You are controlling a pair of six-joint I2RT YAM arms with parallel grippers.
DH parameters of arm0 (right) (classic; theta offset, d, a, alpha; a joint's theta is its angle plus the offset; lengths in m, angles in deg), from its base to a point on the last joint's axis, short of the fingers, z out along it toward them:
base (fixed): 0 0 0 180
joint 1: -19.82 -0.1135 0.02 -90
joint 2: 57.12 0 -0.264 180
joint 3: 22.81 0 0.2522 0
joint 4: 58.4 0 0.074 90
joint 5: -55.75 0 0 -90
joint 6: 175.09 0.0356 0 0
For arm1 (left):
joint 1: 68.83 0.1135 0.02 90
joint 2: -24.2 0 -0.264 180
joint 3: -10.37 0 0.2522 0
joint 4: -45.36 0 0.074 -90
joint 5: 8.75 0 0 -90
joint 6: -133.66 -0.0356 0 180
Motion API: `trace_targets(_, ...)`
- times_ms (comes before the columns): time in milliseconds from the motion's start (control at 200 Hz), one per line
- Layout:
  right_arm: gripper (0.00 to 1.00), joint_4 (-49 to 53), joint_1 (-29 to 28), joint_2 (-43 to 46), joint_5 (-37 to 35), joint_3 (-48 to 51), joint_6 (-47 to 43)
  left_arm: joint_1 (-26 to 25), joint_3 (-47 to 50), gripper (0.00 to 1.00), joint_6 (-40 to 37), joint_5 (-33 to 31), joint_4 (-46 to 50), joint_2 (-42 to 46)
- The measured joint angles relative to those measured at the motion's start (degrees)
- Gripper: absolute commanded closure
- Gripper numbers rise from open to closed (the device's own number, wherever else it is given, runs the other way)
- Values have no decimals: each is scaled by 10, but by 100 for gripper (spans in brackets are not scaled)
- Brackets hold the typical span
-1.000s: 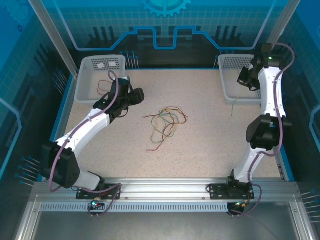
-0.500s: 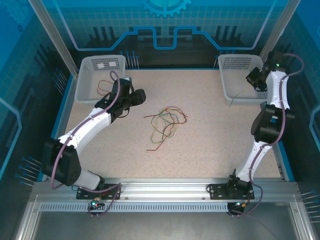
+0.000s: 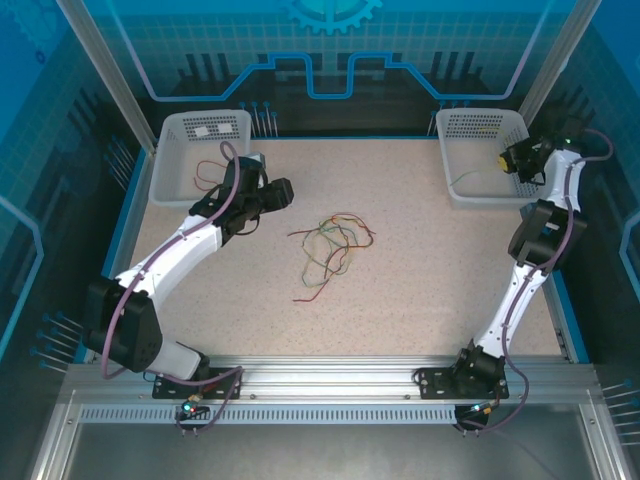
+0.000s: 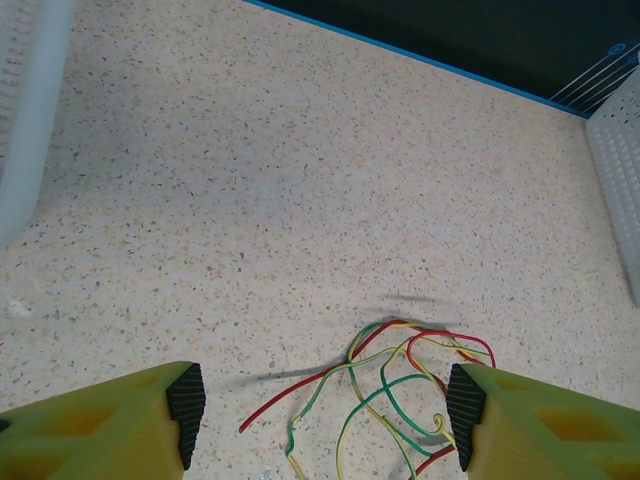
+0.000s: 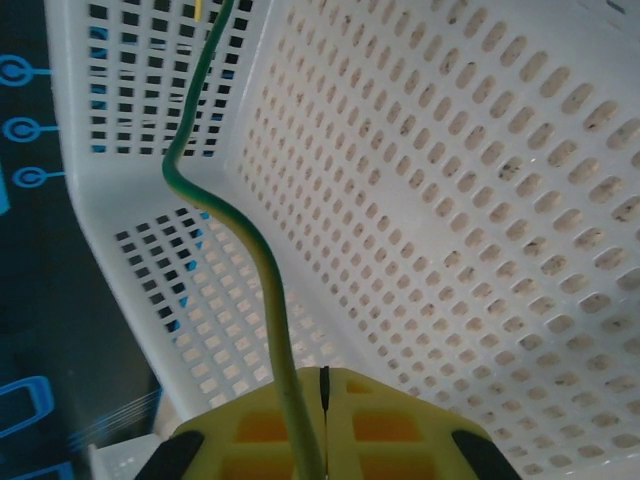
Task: Untangle the cables
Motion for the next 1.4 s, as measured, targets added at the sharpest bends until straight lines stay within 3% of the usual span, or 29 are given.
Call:
trace_targets(155, 94, 0, 4, -17, 16, -29, 8, 0, 0, 32, 0, 0, 0, 0)
trace_targets(430, 58, 17, 13, -38, 28, -47, -16, 0, 0, 31, 0, 8, 0, 0)
trace_targets(560, 54, 16, 12, -5, 5, 11, -23, 0, 0, 31, 1, 14, 0, 0)
trace_targets(645, 47, 27, 10, 20, -36, 42, -31, 0, 0, 31, 3, 15, 0, 0)
trace_targets(956, 43, 112, -35, 106, -217, 47, -109, 0, 0, 31, 11, 15, -1, -1)
trace_targets(1001, 32, 117, -48, 125, -242, 67, -120, 0, 0, 30, 11, 15, -2, -2)
trace_targets(1021, 9, 118, -55, 132, -253, 76, -122, 0, 0, 30, 11, 15, -3, -3)
trace_targets(1041, 1, 119, -61, 141, -264, 87, -132, 0, 0, 29, 11, 15, -3, -4)
trace_targets(1401, 0, 112, -159, 262, -442, 238, -213, 0, 2, 30, 11, 16, -14, -12)
